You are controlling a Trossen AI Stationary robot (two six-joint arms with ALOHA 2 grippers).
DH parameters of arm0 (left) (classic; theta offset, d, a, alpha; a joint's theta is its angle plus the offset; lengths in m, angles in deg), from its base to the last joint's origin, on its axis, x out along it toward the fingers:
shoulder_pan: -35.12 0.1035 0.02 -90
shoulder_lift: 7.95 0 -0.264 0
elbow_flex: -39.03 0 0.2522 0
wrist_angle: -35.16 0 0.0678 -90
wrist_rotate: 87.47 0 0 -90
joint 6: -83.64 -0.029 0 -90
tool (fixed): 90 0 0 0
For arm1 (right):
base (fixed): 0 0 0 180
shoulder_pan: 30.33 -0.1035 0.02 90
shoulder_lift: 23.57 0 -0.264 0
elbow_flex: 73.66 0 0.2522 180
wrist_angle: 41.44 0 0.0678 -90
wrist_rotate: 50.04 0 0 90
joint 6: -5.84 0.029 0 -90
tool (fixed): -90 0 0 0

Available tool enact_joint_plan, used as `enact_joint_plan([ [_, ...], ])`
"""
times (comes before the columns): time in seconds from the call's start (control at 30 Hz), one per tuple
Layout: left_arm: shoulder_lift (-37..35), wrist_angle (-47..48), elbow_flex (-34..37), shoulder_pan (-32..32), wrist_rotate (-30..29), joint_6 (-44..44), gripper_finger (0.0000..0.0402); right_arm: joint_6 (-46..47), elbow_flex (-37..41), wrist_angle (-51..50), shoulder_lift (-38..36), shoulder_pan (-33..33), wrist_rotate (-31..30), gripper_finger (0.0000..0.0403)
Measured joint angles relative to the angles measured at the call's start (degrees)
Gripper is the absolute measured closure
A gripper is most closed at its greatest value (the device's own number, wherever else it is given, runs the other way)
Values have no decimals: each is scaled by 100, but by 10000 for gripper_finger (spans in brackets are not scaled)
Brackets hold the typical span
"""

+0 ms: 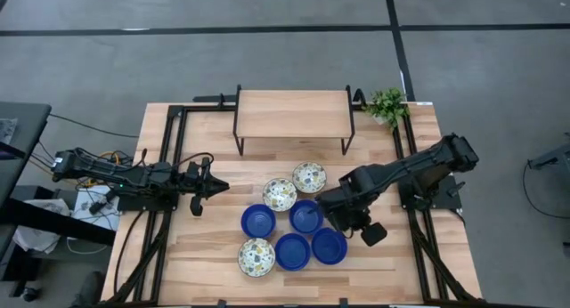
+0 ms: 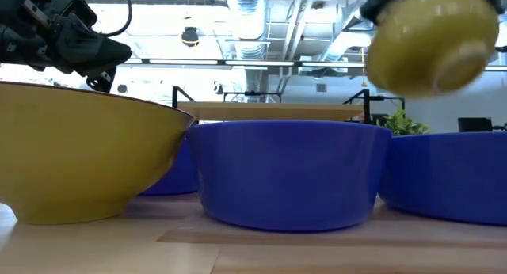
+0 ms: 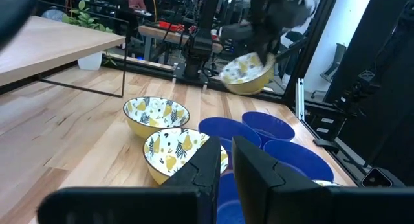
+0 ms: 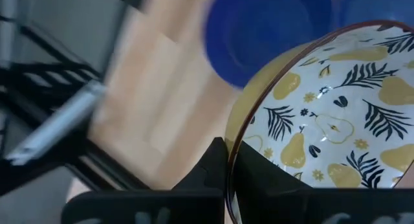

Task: Pick & Place Mini bowls
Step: Put the yellow bowl on the shelf

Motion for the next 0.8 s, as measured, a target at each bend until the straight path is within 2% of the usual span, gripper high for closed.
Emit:
enact_joint_plan([
  [0.2, 0, -13, 0, -1, 0, 0, 362, -368, -537, 400, -5, 404, 1145, 403],
  [0.57, 0, -32, 0, -1, 0, 0, 363, -365, -800, 2464, -5, 1399, 4297, 403],
  [0.67, 0, -59, 0, -1, 0, 0, 363, -67, -800, 3242, -7, 1520, 4693, 403],
  [0.8, 0, -64, 0, 0, 0, 0, 362, 363, -806, 3744, -7, 1548, 4634, 403],
])
